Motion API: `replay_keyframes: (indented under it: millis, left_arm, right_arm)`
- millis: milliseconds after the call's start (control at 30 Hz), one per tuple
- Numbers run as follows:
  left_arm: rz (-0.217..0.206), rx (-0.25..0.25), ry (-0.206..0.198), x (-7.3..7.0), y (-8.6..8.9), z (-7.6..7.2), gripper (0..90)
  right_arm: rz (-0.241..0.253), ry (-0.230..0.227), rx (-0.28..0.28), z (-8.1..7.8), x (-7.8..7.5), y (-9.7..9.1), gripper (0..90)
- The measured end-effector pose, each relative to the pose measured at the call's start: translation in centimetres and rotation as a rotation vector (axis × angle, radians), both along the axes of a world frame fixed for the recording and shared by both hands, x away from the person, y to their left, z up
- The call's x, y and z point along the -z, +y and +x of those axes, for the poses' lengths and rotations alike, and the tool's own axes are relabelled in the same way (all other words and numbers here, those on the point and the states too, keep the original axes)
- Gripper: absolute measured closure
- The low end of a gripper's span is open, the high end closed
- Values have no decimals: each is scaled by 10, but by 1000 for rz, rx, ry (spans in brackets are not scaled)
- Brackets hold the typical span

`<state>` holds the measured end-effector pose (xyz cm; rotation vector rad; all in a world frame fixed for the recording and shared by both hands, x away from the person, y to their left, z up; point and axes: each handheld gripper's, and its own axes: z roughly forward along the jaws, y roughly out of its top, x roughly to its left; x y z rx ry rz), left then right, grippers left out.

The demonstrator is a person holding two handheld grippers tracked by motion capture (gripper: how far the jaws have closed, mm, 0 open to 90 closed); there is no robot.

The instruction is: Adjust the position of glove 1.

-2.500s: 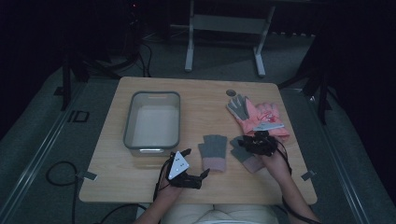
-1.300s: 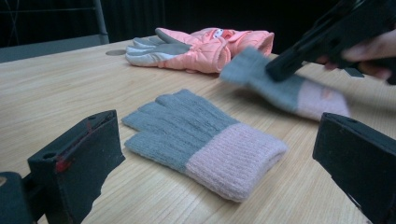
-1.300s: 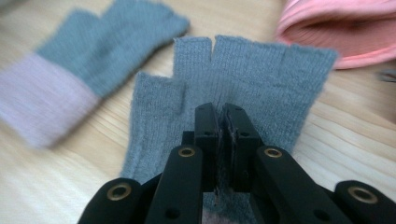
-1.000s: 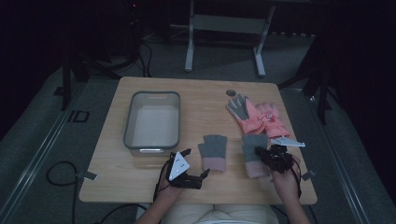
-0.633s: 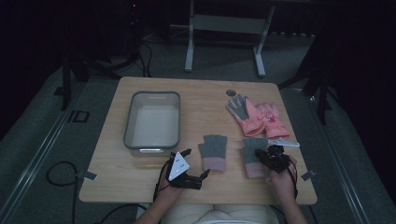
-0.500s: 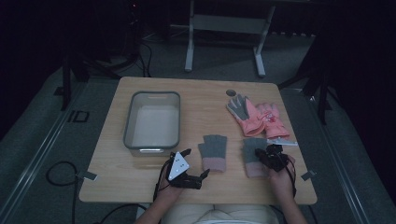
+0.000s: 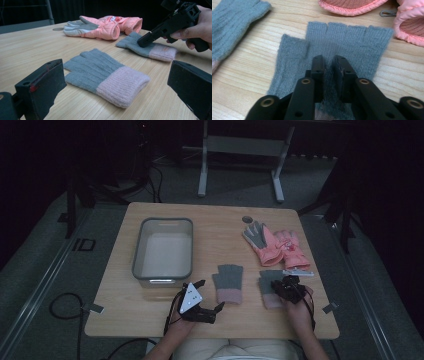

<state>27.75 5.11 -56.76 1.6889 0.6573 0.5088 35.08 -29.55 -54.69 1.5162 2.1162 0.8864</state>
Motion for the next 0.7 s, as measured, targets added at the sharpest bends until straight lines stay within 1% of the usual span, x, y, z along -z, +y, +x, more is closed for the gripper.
replay_keyframes:
  millis: [33,67,100,133,167,200,267,333,400,433,467,500,600,667,700]
  left_arm:
    - [2,5,2,0,0,0,6]
    - [2,6,4,0,0,0,6]
    - [1,5,3,0,0,0,6]
    - [3,3,-1,0,0,0,6]
    - [3,3,-1,0,0,0,6]
    - [4,3,-5,0,0,0,6]
    - [10,4,-12,0,0,-1,6]
    - [11,2,-12,0,0,-1,6]
    - [10,3,-5,0,-1,0,6]
    - [14,7,0,0,-1,1,6]
    - [19,7,8,0,-1,2,6]
    - [14,4,19,-1,0,3,6]
    - [9,-1,15,0,1,3,6]
    - [3,1,21,0,1,4,6]
    - [0,-8,30,0,1,4,6]
  right_arm:
    - [-11,-17,-15,-2,-6,-3,728]
    - [-13,-36,-29,-3,-10,-4,726]
    - [-19,-45,-53,-3,-12,-4,708]
    - [-46,-60,-90,-3,-15,-5,695]
    - [-52,-65,-114,-4,-17,-7,694]
    - [-48,-58,-143,-3,-18,-10,681]
    - [-76,-53,-177,-3,-18,-13,661]
    - [-79,-31,-211,0,-17,-17,640]
    - [-88,-12,-234,1,-16,-18,631]
    - [-92,-16,-243,1,-16,-19,614]
    - [-92,-11,-249,1,-16,-20,612]
    - [-84,3,-252,1,-16,-21,601]
    - [-80,6,-249,0,-14,-23,597]
    - [-70,7,-252,-1,-12,-24,596]
    - [-72,7,-250,-1,-11,-23,595]
